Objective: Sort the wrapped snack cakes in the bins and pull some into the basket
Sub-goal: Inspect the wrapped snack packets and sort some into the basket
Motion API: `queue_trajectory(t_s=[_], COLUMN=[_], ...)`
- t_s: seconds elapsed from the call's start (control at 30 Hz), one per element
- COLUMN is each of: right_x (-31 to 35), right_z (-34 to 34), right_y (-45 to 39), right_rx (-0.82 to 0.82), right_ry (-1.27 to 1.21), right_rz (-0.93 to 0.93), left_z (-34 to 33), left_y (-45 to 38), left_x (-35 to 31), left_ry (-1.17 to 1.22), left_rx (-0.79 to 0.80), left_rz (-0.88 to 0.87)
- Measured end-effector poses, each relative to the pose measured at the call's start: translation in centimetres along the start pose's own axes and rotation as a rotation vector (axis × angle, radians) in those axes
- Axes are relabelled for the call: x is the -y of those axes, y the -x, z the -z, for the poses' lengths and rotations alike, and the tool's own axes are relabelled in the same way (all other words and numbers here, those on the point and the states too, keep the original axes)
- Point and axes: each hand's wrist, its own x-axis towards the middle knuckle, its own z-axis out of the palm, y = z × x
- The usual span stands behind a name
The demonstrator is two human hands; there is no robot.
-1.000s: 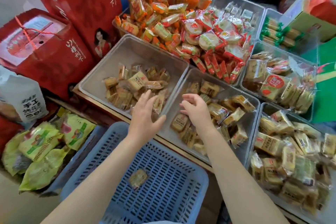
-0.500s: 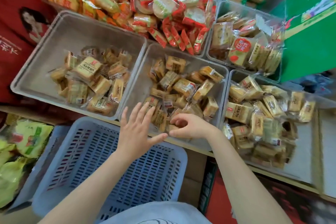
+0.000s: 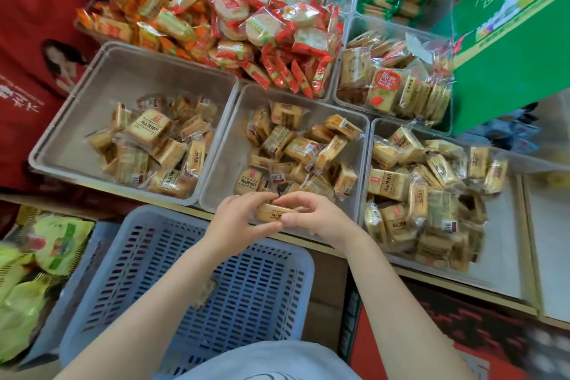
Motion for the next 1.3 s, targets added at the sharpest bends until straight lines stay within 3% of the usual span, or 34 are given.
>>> queue_trajectory(t_s=[0.1,0.23,0.37,0.57,0.9,1.0,1.17,1.3], right_x=[-0.7,-1.8,-1.4,-1.3,-1.5,-1.3,0.0,1.9], right_z=[-0.7,-0.6,-0.5,-1.2,-1.5,-1.7,-2.7,-4.2], right_y=[0.1,-0.1,-1.1,-4.0,-4.7,-4.4,-2.7,-0.8], right_rx=[-0.182,-0.511,-0.620,-0.809,-0.737,-0.669,-0.522,-0.452], right_ry=[-0.099,-0.413,-0.685,-1.045,-1.011,-1.000,-0.771,-0.713], right_rz=[0.001,-0.188,-0.268,-0.306,-0.284,-0.229,-0.050,0.058], left_z=[0.2,-0.3,-1.0,-1.1,-0.9,0.1,2.7,4.1], left_y=[-0.2,-0.6,-1.1,-1.2,-1.1,-1.0,0.5,3.0], left_x=[-0.7,0.0,-0.6,-0.7,-0.8,-1.2,-2.5,-2.5], left_ry=[0.106,-0.115,-0.239,-0.242,-0.174,0.086,0.372,0.840], left_rx=[-0.051,-0.197,-0.172,-0.194,-0.222,-0.303,-0.430,-0.449], left_rz=[0.069,0.178,0.185,0.214,0.236,0.282,0.361,0.442])
